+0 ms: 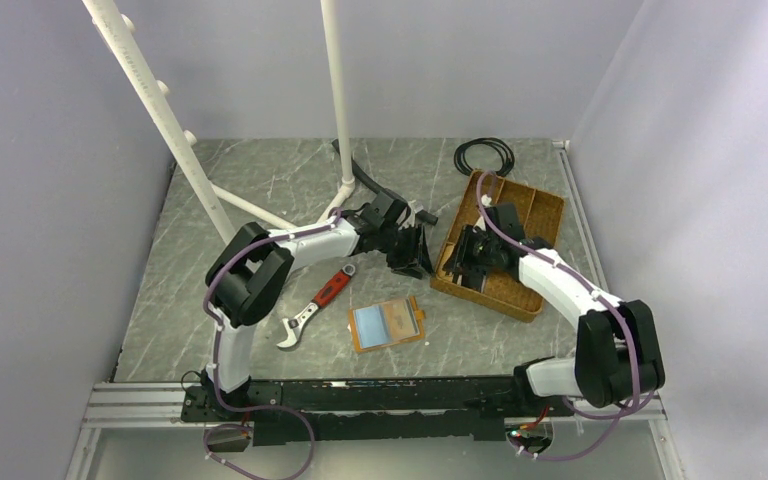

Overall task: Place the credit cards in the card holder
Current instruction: Pick up the credit card from the storage box.

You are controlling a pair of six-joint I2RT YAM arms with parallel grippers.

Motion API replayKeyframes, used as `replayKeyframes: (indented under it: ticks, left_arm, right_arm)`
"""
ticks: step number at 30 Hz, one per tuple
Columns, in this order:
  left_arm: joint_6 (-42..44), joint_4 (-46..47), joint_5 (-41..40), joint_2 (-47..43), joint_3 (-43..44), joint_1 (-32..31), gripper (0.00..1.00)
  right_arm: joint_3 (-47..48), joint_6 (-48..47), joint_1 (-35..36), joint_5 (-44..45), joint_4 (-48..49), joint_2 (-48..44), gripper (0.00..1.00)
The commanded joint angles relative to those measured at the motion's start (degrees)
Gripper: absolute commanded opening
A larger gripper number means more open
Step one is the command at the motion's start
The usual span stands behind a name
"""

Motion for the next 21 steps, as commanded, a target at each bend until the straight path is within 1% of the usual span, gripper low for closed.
replayKeyframes:
  ticks: [1, 2, 4, 6, 9, 12, 13, 14, 16, 17, 18, 21]
  left_arm:
    - [-0.71, 2.0, 1.24, -3.97, -0.36, -0.12, 0.46]
    - [-0.67, 2.04, 1.26, -3.97, -0.5, -0.08, 0.46]
    - [-0.75, 2.2, 1.28, -4.02, -0.66, -0.09, 0.46]
    - [-0.69, 2.01, 1.12, -4.45, -0.8, -0.06, 0.46]
    - [0.72, -0.09, -0.22, -6.29, -0.02, -0.03, 0.48]
    - [0.76, 1.95, 2.62, -7.52, 0.54, 0.57, 0.6]
    - [0.21, 3.02, 4.61, -7.46, 0.92, 0.96, 0.66]
    - [-0.54, 3.74, 6.91, -7.11, 1.7, 1.52, 0.69]
    - [-2.4, 7.0, 10.9, -6.53, 2.33, 2.44, 0.8]
    - [-3.37, 8.63, 12.24, -6.09, 2.48, 2.79, 0.81]
    - [-4.41, 9.75, 13.34, -5.45, 2.86, 3.13, 0.81]
    - [-7.21, 12.39, 16.1, -3.12, 3.86, 4.48, 0.77]
  right_arm:
    - [-4.65, 7.81, -1.57, -5.68, 13.18, -1.18, 0.25]
    - [-5.19, 9.1, -1.76, -5.2, 14.25, -1.23, 0.21]
    - [-5.83, 10.68, -2.0, -3.57, 14.44, -1.48, 0.09]
    - [-5.82, 10.61, -2.42, -0.69, 12.26, -2.55, 0.01]
    - [-5.51, 6.52, -3.36, 0.68, 8.2, -5.51, 0.0]
    - [-7.79, 3.03, -5.22, -0.74, 7.2, -10.56, 0.0]
    - [-9.2, 2.03, -6.78, -3.09, 8.04, -12.64, 0.0]
    - [-10.99, 1.29, -8.77, -6.74, 9.71, -13.92, 0.0]
    - [-14.26, 0.99, -13.23, -15.85, 14.17, -16.32, 0.0]
    - [-16.27, 1.55, -14.81, -20.88, 16.71, -17.51, 0.0]
    - [-17.23, 1.95, -15.68, -23.58, 18.31, -18.63, 0.0]
    - [-19.69, 4.39, -18.93, -30.03, 22.72, -21.46, 0.0]
